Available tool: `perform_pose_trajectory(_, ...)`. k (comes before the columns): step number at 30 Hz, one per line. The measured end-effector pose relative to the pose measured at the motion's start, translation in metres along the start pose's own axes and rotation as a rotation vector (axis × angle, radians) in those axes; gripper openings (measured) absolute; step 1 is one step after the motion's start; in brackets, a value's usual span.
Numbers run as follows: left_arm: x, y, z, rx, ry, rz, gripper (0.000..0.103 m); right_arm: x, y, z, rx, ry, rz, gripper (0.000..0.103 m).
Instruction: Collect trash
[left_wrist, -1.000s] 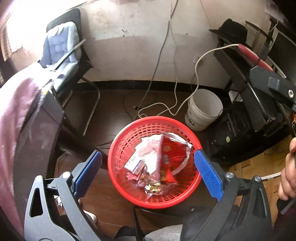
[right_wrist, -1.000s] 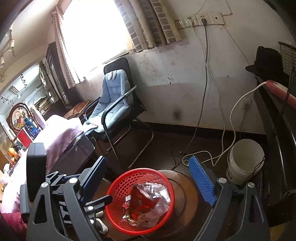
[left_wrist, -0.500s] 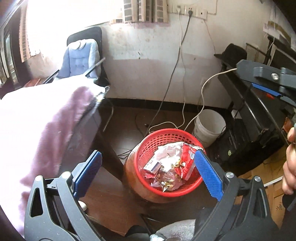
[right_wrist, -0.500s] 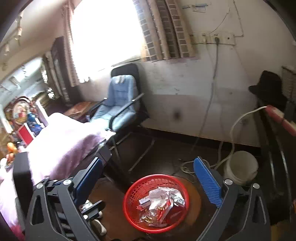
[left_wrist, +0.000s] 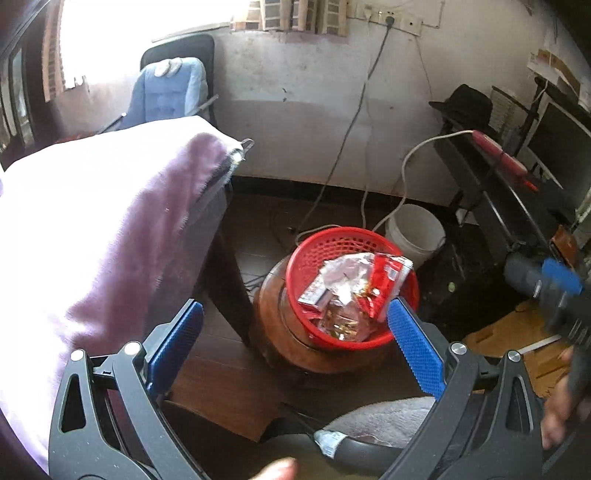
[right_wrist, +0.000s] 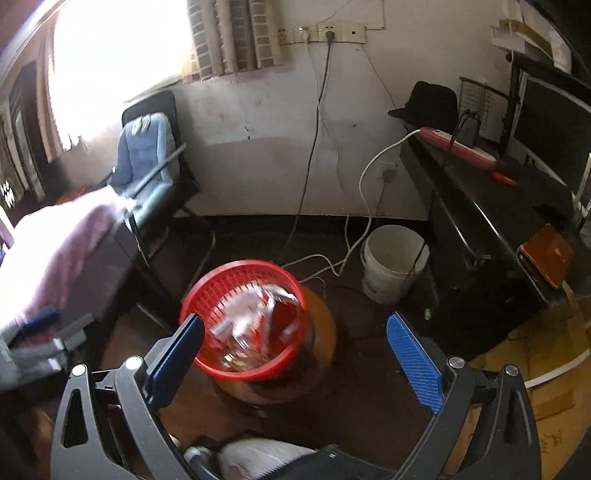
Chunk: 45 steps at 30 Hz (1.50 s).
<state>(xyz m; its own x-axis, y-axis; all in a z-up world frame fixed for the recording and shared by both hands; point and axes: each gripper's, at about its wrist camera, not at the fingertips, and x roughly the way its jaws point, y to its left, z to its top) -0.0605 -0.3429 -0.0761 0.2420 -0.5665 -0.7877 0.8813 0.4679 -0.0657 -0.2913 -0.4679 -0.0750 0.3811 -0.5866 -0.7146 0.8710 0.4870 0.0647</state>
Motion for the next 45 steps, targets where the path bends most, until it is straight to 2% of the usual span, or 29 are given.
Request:
perform_pose_trajectory(4,0.003,-0.009,-0.005,0.021,0.005,0.023,0.096,0.015,-0.011,-0.011,-0.003,0.027,0.044,0.097)
perform_pose_trajectory(10,0.015,-0.01,-0.011,-0.021,0.041,0.042,0.096,0.037,-0.023,-0.013,-0.001,0.073,0.076,0.097)
perform_pose_trajectory(13,0.021,-0.016,-0.01,-0.01,0.06,0.045,0.096,0.046,-0.021,-0.013,-0.009,0.11,0.094,0.097)
perform_pose_trajectory(16,0.023,-0.023,-0.011,0.018,0.056,0.05,0.096,0.052,-0.017,-0.016,-0.01,0.127,0.098,0.097)
perform_pose_trajectory(20,0.021,-0.028,-0.012,0.044,0.022,0.1,0.096,0.059,-0.018,-0.017,0.008,0.144,0.095,0.097)
perform_pose_trajectory(27,0.025,-0.017,-0.01,0.0,0.041,0.081,0.096,0.061,-0.01,-0.02,-0.023,0.143,0.096,0.097)
perform_pose_trajectory(45,0.027,-0.026,-0.01,0.033,0.05,0.087,0.096,0.06,-0.004,-0.021,-0.04,0.142,0.109,0.097)
